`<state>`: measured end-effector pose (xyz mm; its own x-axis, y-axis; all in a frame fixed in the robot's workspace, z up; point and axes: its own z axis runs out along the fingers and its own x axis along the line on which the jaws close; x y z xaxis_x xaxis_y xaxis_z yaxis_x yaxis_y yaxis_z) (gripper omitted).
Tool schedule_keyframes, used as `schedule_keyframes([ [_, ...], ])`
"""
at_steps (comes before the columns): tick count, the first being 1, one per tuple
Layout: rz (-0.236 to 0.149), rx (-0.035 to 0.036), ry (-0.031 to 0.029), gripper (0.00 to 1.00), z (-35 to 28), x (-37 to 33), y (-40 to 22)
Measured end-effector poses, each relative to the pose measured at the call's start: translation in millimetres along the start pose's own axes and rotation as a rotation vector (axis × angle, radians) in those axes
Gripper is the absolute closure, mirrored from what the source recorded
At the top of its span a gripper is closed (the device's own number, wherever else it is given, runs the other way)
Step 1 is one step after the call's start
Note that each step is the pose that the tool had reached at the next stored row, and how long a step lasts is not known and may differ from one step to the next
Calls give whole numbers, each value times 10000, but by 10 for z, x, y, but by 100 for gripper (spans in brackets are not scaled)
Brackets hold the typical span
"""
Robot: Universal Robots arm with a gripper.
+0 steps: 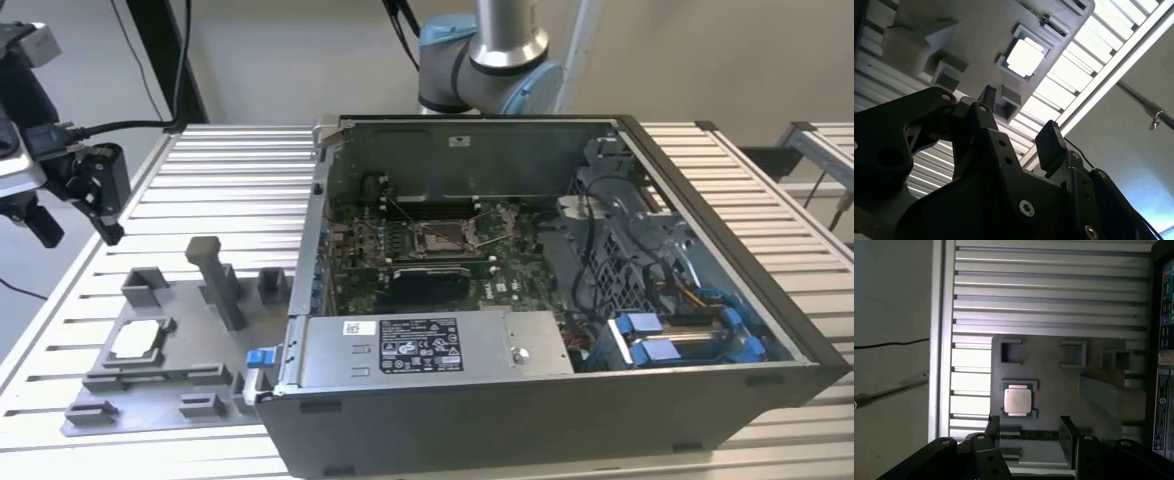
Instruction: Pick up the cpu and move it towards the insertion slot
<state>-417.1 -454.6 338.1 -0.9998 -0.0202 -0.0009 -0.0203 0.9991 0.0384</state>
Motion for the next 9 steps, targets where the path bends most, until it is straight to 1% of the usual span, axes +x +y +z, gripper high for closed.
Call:
schedule_keyframes([
  [6,-1,1,2,0,108,5,-4],
  [9,0,2,3,0,150,6,-5],
])
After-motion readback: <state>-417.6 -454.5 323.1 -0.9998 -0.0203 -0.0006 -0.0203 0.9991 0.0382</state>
